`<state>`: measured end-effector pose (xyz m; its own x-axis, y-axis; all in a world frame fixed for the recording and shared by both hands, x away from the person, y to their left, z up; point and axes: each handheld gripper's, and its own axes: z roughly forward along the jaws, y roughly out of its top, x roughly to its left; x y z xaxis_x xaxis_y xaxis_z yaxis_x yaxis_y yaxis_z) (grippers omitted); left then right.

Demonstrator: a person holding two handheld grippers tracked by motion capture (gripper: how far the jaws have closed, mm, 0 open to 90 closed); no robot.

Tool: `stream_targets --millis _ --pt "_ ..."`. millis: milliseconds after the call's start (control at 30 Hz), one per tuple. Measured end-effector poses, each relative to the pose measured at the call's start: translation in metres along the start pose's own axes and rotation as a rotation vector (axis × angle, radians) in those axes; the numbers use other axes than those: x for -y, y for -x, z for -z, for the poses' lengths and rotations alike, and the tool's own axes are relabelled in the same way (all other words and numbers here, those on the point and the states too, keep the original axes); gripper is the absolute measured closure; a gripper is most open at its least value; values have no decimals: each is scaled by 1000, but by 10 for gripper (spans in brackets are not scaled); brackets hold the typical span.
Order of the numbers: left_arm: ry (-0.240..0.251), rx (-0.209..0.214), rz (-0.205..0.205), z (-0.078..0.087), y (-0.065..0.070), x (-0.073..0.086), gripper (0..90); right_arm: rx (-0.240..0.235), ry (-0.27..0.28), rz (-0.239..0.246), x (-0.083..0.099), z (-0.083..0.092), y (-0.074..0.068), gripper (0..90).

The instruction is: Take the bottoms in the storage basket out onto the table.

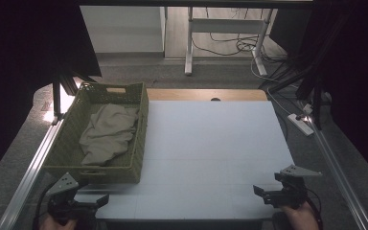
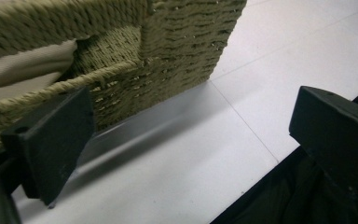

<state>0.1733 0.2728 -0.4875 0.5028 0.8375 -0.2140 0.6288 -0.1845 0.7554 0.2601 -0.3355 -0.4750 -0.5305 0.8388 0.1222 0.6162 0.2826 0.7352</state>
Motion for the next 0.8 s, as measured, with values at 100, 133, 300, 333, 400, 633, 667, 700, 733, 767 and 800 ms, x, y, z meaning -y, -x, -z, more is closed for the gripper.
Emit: stream_targets --millis 100,133,300,333,400,633,667,700,733,767,800 --pt "15 0 10 3 -2 -1 11 6 -2 3 0 0 -1 0" --pt "13 -2 13 4 -2 -1 11 6 -2 3 0 0 -1 0" --pt "27 -6 31 11 -1 -3 4 5 -3 6 0 0 -1 0" --pt "27 -6 31 11 -1 -3 4 4 -3 7 0 -1 -1 0" --pt "29 -9 22 14 2 -5 3 4 -1 9 0 -1 -1 0" --pt "28 -39 -2 22 11 -15 1 -8 4 11 0 0 -1 0" --pt "28 -39 -2 22 11 -15 1 -8 4 11 0 0 -1 0" --pt "30 -44 1 24 10 -16 1 -8 4 9 0 0 -1 0" --pt "30 -44 1 24 10 -16 1 -8 4 9 0 0 -1 0" --pt "32 -48 4 25 10 -17 1 -8 1 10 -1 -1 -1 0" --pt "34 -48 5 26 10 -18 1 -8 -2 10 -1 -1 -1 0"
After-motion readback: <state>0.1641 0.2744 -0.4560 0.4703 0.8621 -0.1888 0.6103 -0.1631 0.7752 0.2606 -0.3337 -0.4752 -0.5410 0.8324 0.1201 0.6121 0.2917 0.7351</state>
